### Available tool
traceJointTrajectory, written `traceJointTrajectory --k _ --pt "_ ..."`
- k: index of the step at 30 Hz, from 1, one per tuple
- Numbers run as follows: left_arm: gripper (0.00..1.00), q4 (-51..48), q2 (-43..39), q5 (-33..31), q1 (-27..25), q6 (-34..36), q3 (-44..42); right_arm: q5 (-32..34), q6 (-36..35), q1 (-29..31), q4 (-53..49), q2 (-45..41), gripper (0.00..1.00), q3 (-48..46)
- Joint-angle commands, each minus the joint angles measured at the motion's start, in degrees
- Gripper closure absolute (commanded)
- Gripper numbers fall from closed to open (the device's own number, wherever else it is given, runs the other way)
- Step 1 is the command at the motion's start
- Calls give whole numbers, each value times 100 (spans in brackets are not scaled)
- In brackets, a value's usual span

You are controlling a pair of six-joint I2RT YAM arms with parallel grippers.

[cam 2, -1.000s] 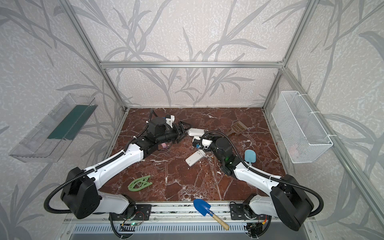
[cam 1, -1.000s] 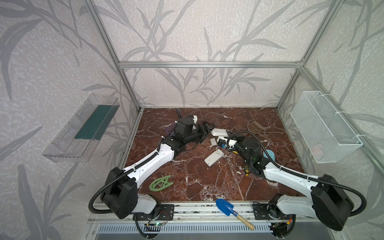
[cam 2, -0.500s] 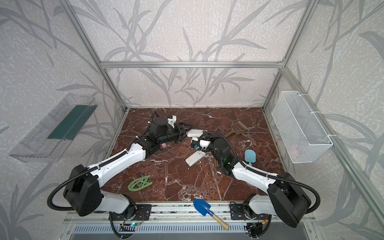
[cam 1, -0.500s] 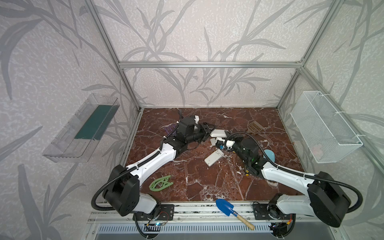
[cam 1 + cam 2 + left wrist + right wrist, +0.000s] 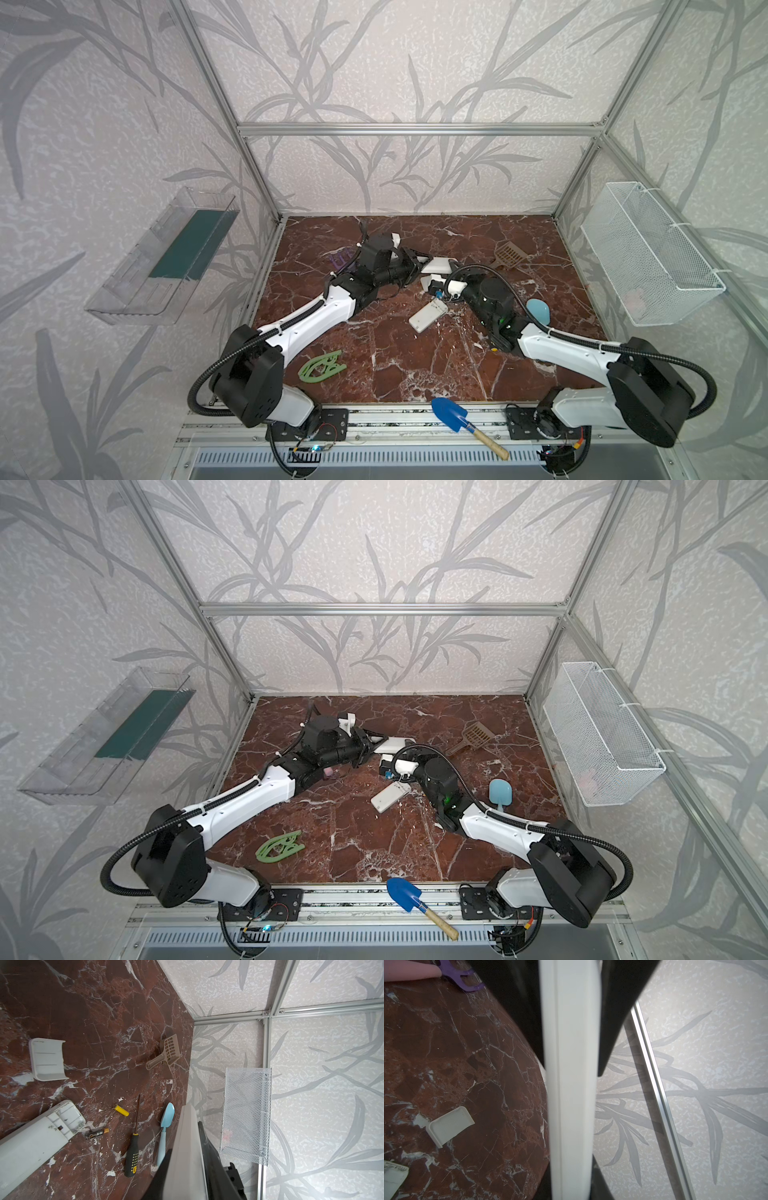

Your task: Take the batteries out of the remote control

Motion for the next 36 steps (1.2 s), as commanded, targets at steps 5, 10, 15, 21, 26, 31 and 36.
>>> traceJointTrajectory --k 5,10,15,21,26,31,36 --pt "87 286 7 49 -39 -40 -8 44 -119 111 596 -35 98 -46" --pt "100 372 41 58 -39 -65 -26 15 -81 112 636 -125 94 -86" --pt "100 403 29 50 -39 -66 -53 7 -40 111 699 -169 85 -144" --pt "100 406 25 31 -4 100 -77 -214 263 111 21 -412 44 -76" --pt "100 772 82 114 100 101 -193 -487 667 104 -1046 -749 30 21" --pt "100 631 95 264 361 587 -185 -1215 1473 7 -3010 -1277 21 396" --pt "100 483 96 506 530 1281 -136 -1643 2870 -56 -4407 -1563 17 805"
